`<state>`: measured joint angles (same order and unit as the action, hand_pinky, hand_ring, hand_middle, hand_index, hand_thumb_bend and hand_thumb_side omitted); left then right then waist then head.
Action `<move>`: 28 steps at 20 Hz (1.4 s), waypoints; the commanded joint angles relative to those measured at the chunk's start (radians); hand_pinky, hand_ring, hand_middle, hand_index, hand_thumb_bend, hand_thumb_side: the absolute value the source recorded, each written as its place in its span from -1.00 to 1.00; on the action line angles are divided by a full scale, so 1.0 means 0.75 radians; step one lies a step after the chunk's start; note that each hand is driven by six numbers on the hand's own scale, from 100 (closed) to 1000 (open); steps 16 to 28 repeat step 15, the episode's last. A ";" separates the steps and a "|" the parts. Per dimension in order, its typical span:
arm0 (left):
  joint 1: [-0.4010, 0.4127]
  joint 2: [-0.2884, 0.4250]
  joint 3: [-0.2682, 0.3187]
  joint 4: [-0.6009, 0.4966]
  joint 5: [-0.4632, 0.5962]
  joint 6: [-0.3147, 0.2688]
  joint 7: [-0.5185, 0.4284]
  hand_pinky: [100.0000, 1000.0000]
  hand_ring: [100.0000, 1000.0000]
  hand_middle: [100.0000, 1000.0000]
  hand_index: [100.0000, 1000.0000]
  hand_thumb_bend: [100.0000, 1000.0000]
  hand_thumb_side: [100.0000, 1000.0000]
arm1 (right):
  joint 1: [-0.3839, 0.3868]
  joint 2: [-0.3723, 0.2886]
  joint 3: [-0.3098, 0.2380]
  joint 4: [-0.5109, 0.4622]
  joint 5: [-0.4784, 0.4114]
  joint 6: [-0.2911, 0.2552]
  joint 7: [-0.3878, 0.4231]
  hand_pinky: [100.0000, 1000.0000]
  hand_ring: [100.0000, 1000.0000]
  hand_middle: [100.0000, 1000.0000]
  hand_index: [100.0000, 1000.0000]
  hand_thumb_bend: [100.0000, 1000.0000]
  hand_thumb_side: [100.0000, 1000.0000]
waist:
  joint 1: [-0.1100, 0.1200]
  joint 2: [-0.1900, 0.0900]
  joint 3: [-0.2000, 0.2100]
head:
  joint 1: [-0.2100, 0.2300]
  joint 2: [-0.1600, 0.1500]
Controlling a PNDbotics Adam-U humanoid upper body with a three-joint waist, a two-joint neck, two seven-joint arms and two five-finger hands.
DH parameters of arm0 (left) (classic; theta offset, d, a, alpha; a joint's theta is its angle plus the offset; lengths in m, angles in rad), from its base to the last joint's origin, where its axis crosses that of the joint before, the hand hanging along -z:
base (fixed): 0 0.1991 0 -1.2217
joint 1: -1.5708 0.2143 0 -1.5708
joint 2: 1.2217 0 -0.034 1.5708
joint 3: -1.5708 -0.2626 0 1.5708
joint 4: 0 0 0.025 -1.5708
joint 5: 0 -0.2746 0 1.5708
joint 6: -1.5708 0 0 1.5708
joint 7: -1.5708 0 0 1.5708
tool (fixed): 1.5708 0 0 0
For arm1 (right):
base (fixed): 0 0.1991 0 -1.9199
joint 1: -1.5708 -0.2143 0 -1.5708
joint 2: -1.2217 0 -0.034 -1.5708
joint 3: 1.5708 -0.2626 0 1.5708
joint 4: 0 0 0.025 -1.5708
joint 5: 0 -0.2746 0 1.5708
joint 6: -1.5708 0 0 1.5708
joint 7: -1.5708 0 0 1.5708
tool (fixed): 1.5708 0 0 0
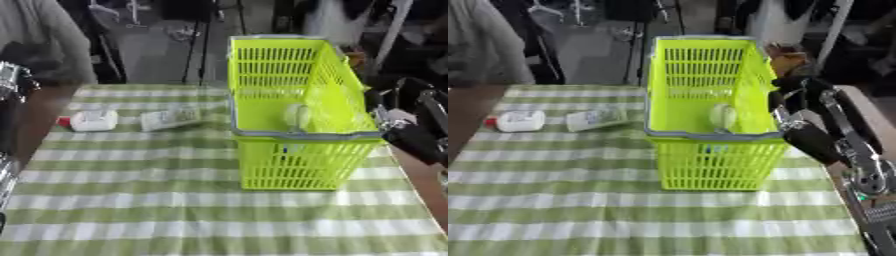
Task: Pick up objects on the table and place them in the box.
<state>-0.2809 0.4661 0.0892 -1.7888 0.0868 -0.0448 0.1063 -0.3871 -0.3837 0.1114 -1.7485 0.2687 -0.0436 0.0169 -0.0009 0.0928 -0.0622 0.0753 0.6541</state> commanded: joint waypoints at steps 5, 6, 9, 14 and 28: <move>-0.006 0.020 0.011 -0.019 -0.010 -0.003 -0.014 0.29 0.50 0.54 0.57 -0.48 0.88 | -0.022 -0.032 -0.014 -0.013 0.004 -0.002 -0.005 0.04 0.01 0.15 0.52 -0.71 0.03 | 0.004 -0.018 -0.003 | -0.002 -0.002; -0.006 0.020 0.011 -0.019 -0.011 -0.002 -0.015 0.29 0.50 0.54 0.57 -0.49 0.88 | -0.022 -0.032 -0.015 -0.013 0.004 -0.002 -0.006 0.04 0.01 0.15 0.52 -0.71 0.03 | 0.004 -0.018 -0.003 | -0.003 -0.001; -0.005 0.021 0.011 -0.018 -0.014 0.000 -0.017 0.29 0.49 0.53 0.56 -0.49 0.88 | -0.023 -0.033 -0.015 -0.014 0.004 -0.002 -0.007 0.04 0.01 0.15 0.52 -0.71 0.03 | 0.003 -0.018 0.000 | -0.002 -0.004; -0.001 0.023 0.010 -0.015 -0.021 0.003 -0.023 0.29 0.49 0.52 0.56 -0.51 0.88 | -0.023 -0.034 -0.016 -0.014 0.004 -0.002 -0.005 0.04 0.01 0.15 0.52 -0.71 0.03 | 0.003 -0.018 0.001 | 0.002 -0.007; -0.002 0.023 0.010 -0.015 -0.023 0.004 -0.025 0.29 0.49 0.52 0.56 -0.52 0.88 | -0.022 -0.034 -0.016 -0.014 0.004 -0.002 -0.006 0.04 0.01 0.15 0.52 -0.72 0.03 | 0.002 -0.018 0.000 | 0.000 -0.008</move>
